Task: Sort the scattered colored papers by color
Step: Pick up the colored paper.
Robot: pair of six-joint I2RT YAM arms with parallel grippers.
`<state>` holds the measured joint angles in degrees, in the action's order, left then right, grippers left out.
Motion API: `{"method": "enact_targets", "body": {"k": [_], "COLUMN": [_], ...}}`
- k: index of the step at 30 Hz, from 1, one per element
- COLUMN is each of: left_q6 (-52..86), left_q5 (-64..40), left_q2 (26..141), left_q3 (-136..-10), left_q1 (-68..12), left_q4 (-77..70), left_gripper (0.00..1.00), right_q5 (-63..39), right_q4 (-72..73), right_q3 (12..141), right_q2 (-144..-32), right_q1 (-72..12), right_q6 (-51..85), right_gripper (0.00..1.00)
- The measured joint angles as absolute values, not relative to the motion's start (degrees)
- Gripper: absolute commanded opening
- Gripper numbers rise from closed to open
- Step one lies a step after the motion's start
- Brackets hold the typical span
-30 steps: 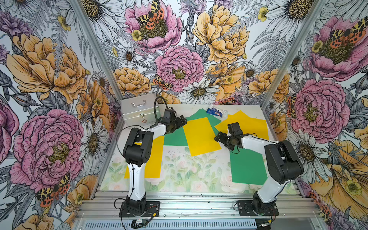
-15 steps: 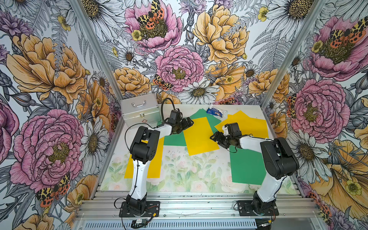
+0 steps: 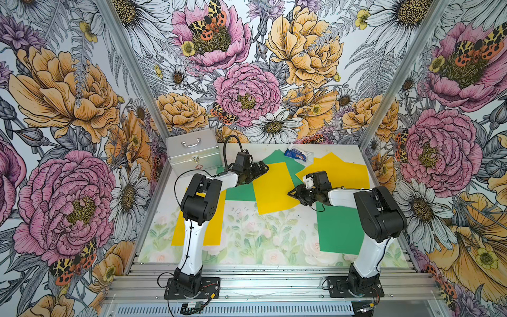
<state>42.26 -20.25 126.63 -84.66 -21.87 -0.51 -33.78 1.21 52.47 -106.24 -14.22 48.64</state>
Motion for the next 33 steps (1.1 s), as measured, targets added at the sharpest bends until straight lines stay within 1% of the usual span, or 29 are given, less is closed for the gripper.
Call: {"method": "enact_targets", "body": {"k": [2, 6, 10, 15, 20, 23, 27, 33], "left_q6": [42.2, 42.0, 41.5, 39.7, 39.2, 40.7, 45.5, 52.5], "left_q5": [-20.3, -20.3, -21.2, -21.5, -21.5, -21.7, -24.4, -28.2], "left_q2": [126.6, 126.6, 126.6, 126.4, 122.5, 117.6, 111.7, 111.0], "left_q3": [-84.7, -84.7, -85.3, -88.1, -87.7, -83.9, -74.9, -65.5], "left_q1": [-21.9, -21.8, -21.2, -19.6, -17.0, -15.9, -16.2, -18.1], "left_q4": [-0.5, -0.4, 0.7, 6.7, 9.8, 9.9, 5.2, 0.3], "left_gripper": [0.98, 0.98, 0.98, 0.98, 0.98, 0.98, 0.98, 0.98], "right_q5": [-33.6, -33.2, -33.2, -33.4, -34.1, -34.7, -36.5, -38.5], "right_q4": [0.3, -1.2, -1.7, -2.8, -3.2, -3.0, -1.6, -0.5], "right_q3": [52.5, 52.5, 52.5, 53.0, 55.6, 57.5, 58.8, 59.2], "right_q2": [-106.2, -106.2, -106.1, -105.0, -103.4, -102.0, -100.9, -99.3], "right_q1": [-14.2, -14.1, -13.9, -13.8, -13.8, -13.6, -13.4, -13.0], "right_q6": [48.6, 48.0, 47.9, 48.0, 48.2, 48.8, 50.7, 53.6], "right_gripper": [0.10, 0.00, 0.00, 0.00, 0.00, 0.00, 0.00, 0.00]}}
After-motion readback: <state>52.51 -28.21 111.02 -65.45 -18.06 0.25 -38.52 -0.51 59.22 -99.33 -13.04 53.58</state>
